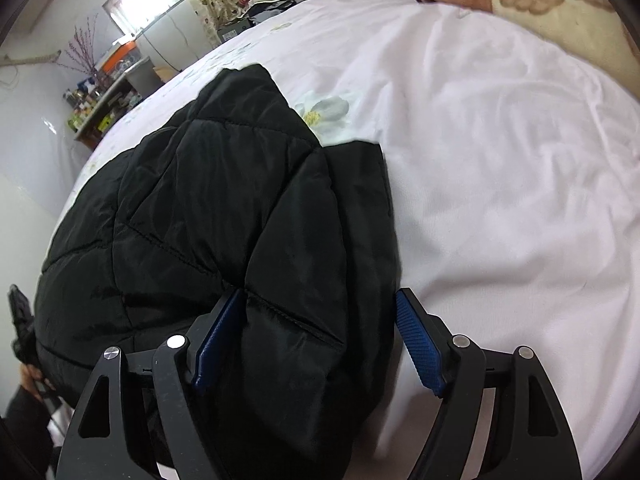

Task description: Fold large clothes

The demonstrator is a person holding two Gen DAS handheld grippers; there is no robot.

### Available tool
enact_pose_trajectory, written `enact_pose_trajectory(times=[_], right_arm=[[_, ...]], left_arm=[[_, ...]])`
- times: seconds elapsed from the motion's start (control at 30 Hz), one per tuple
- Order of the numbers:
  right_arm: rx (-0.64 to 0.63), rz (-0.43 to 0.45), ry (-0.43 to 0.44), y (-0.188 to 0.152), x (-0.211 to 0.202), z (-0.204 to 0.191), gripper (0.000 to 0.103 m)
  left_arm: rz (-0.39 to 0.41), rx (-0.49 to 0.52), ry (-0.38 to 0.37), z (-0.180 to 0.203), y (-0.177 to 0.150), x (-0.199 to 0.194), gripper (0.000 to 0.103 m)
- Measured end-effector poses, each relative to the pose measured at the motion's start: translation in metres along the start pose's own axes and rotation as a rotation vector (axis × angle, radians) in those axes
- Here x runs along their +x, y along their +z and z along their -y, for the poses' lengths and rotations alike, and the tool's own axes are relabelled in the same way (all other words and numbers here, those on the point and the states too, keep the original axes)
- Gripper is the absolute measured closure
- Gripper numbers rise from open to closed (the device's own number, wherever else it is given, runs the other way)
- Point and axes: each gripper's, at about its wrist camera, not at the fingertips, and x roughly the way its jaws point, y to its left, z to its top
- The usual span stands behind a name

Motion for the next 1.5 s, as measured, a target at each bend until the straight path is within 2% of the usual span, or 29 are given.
enact_pose_trajectory(times=[0.1, 0.27, 0.33, 0.37, 0.4, 0.47, 0.73, 0.83, 0.9, 1.0, 1.13, 1.3, 1.5], right_arm=[[0.094, -0.054, 0.091, 0.004, 0.017, 0.018, 0.017], [0.068, -0.086, 0.098, 0.02, 0.03, 0.01, 0.015], [0.071, -0.094, 0.114, 0.021, 0.031, 0.007, 0.022], [0.079, -0.094, 0.142, 0.019, 0.029, 0.006, 0.033], [0.079, -0.089, 0.151, 0.017, 0.027, 0.005, 0.04], [0.052, -0.088, 0.161, 0.009, 0.019, 0.002, 0.047], [0.053, -0.114, 0.175, 0.019, 0.039, 0.0, 0.048], [0.045, -0.111, 0.174, 0.021, 0.038, -0.006, 0.058], [0.018, -0.097, 0.145, 0.023, 0.031, -0.021, 0.07], [-0.018, -0.081, 0.102, 0.026, 0.017, -0.033, 0.078], [-0.054, -0.024, 0.094, 0.031, -0.015, -0.051, 0.081], [-0.106, 0.028, 0.12, 0.022, -0.062, -0.073, 0.082], [-0.116, 0.048, 0.156, 0.017, -0.081, -0.083, 0.082]], left_arm=[[-0.01, -0.022, -0.034, -0.005, 0.002, 0.005, 0.022], [-0.038, 0.009, -0.049, 0.003, 0.015, 0.015, 0.021], [-0.036, 0.006, -0.058, 0.005, 0.012, 0.013, 0.026], [-0.033, 0.0, -0.069, 0.005, 0.01, 0.012, 0.03], [-0.031, -0.002, -0.075, 0.005, 0.005, 0.01, 0.032], [-0.033, 0.008, -0.089, 0.005, -0.007, 0.005, 0.034], [-0.068, 0.024, -0.098, 0.007, 0.002, 0.019, 0.034], [-0.062, 0.052, -0.07, 0.016, 0.0, 0.015, 0.048], [-0.051, 0.089, -0.026, 0.027, -0.002, 0.007, 0.063], [-0.027, 0.143, 0.047, 0.044, -0.001, -0.013, 0.073], [0.05, 0.162, 0.043, 0.061, -0.004, -0.056, 0.075], [0.099, 0.173, 0.029, 0.069, -0.017, -0.107, 0.075], [0.139, 0.168, 0.032, 0.072, -0.026, -0.146, 0.075]])
